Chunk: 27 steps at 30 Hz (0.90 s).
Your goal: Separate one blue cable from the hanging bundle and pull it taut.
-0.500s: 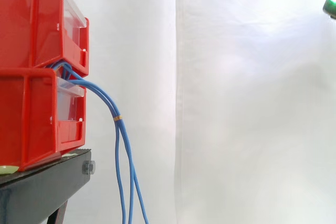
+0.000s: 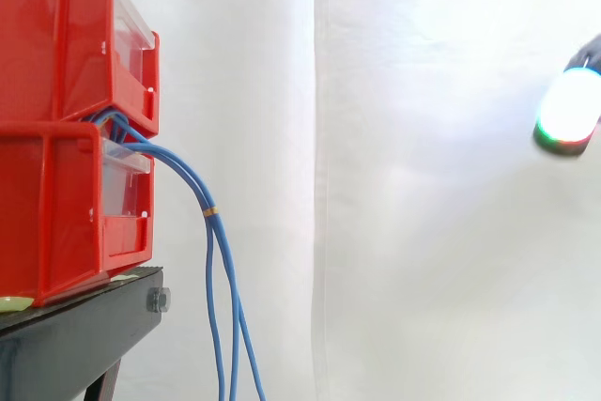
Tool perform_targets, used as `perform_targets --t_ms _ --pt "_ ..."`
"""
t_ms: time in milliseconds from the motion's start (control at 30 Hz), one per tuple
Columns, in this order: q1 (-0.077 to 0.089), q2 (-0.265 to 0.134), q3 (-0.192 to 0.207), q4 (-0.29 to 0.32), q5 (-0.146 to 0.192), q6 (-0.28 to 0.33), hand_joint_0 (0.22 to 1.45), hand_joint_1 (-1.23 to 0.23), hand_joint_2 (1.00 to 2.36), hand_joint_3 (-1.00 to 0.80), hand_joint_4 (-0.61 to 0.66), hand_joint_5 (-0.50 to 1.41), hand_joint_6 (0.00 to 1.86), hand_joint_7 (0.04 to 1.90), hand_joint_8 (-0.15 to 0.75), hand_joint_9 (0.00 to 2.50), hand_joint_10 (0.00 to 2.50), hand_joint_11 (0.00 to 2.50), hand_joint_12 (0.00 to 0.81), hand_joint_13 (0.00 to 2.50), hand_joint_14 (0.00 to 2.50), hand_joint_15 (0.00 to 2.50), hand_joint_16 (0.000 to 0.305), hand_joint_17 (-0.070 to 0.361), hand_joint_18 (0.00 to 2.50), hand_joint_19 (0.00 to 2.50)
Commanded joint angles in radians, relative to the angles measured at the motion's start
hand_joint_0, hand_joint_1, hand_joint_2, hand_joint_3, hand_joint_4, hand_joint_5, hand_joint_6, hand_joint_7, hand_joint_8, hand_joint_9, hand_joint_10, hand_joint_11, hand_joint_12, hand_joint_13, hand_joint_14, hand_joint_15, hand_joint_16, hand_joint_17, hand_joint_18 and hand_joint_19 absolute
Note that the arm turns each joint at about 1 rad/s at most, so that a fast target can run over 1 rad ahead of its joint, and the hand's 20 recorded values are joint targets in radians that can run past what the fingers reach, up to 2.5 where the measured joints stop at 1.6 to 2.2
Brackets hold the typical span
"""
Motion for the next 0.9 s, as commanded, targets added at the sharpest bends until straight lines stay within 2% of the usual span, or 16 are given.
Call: perform_targets --t_ms 0,67,100,133,300,333,400,467,533,567,667,800,867 --pt "0.001 -0.066 0.010 0.049 0.009 -0.002 0.29 -0.32 1.00 -0.50 0.30 -0.21 0.50 0.62 0.415 1.38 0.01 0.27 0.487 1.41 0.01 0.35 0.091 0.206 1.77 0.02" --pt "0.002 -0.099 0.034 0.092 0.006 -0.008 0.29 -0.32 1.00 -0.50 0.29 -0.21 0.50 0.62 0.409 1.38 0.01 0.27 0.488 1.40 0.01 0.35 0.091 0.206 1.77 0.02" --pt "0.002 -0.099 0.034 0.092 0.006 -0.008 0.29 -0.33 1.00 -0.50 0.29 -0.21 0.50 0.62 0.407 1.38 0.01 0.27 0.487 1.40 0.01 0.36 0.091 0.205 1.76 0.02" --pt "0.004 -0.116 0.048 0.106 0.011 -0.016 0.29 -0.33 1.00 -0.50 0.29 -0.21 0.50 0.62 0.407 1.37 0.01 0.28 0.482 1.40 0.01 0.36 0.092 0.206 1.76 0.02" --pt "0.004 -0.180 0.112 0.108 0.014 -0.027 0.29 -0.36 1.00 -0.50 0.28 -0.20 0.50 0.62 0.400 1.35 0.01 0.27 0.479 1.39 0.01 0.36 0.092 0.207 1.75 0.04" --pt "0.004 -0.212 0.168 0.085 0.019 -0.031 0.29 -0.36 1.00 -0.50 0.28 -0.20 0.50 0.62 0.399 1.35 0.01 0.27 0.479 1.40 0.01 0.37 0.093 0.209 1.75 0.04" --pt "0.004 -0.228 0.191 0.069 0.023 -0.034 0.29 -0.36 1.00 -0.50 0.28 -0.20 0.50 0.62 0.400 1.35 0.01 0.27 0.475 1.39 0.01 0.37 0.092 0.207 1.74 0.04" --pt "-0.001 -0.269 0.252 0.031 0.025 -0.037 0.29 -0.36 1.00 -0.50 0.28 -0.20 0.50 0.62 0.400 1.35 0.01 0.28 0.472 1.39 0.01 0.37 0.092 0.207 1.73 0.05" --pt "-0.002 -0.284 0.273 0.016 0.022 -0.036 0.29 -0.36 1.00 -0.50 0.28 -0.20 0.50 0.63 0.396 1.36 0.01 0.29 0.469 1.39 0.01 0.37 0.092 0.207 1.72 0.05" --pt "-0.005 -0.306 0.296 0.007 0.022 -0.034 0.29 -0.36 1.00 -0.50 0.28 -0.20 0.50 0.63 0.389 1.36 0.01 0.29 0.465 1.39 0.01 0.38 0.092 0.207 1.72 0.06" --pt "-0.007 -0.329 0.318 0.010 0.026 -0.036 0.29 -0.36 1.00 -0.50 0.28 -0.20 0.50 0.63 0.385 1.36 0.01 0.30 0.465 1.39 0.01 0.39 0.092 0.206 1.71 0.06" --pt "-0.008 -0.332 0.319 0.028 0.035 -0.039 0.29 -0.36 1.00 -0.50 0.28 -0.20 0.50 0.63 0.383 1.38 0.01 0.32 0.461 1.40 0.01 0.40 0.091 0.204 1.71 0.07" --pt "-0.010 -0.343 0.319 0.079 0.060 -0.054 0.29 -0.36 1.00 -0.50 0.28 -0.20 0.50 0.63 0.384 1.40 0.01 0.34 0.461 1.41 0.01 0.41 0.090 0.203 1.70 0.07"
